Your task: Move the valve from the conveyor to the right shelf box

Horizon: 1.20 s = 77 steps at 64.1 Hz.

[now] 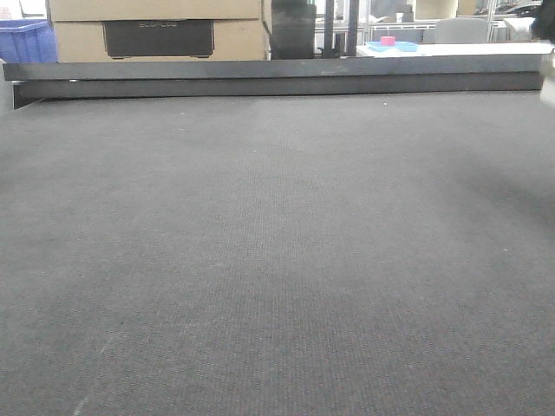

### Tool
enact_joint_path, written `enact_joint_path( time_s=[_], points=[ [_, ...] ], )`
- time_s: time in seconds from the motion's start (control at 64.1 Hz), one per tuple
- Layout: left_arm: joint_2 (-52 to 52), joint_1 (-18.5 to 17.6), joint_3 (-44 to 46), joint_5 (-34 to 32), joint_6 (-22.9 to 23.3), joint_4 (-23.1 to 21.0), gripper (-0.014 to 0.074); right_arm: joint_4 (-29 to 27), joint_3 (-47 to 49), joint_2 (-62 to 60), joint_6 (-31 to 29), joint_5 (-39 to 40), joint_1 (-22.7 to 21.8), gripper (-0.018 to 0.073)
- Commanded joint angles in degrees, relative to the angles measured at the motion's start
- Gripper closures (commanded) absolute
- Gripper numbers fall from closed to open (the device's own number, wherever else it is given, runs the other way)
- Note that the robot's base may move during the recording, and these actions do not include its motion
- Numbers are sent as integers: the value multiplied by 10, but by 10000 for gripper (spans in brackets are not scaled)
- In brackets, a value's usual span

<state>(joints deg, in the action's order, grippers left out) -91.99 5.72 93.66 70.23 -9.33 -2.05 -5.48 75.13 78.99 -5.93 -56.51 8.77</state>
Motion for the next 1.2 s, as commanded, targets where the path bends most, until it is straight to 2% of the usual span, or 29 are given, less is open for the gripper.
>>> enact_joint_path(
  time_s=[0.0,0.25,0.484,0.967,1.186],
  points=[
    [42,-15,14,-3,27,13,707,4,40,-20,-2,18,1,713],
    [144,-25,14,-35,54,2,707,4,123,-43,-2,10,1,713],
    [202,-25,14,-50,54,2,707,-5,150,-70,-2,21,1,713],
    [208,-25,14,-53,54,2,707,-8,156,-79,-1,30,1,713],
    [208,-25,14,-73,54,2,707,-7,156,-79,-1,35,1,713]
  ],
)
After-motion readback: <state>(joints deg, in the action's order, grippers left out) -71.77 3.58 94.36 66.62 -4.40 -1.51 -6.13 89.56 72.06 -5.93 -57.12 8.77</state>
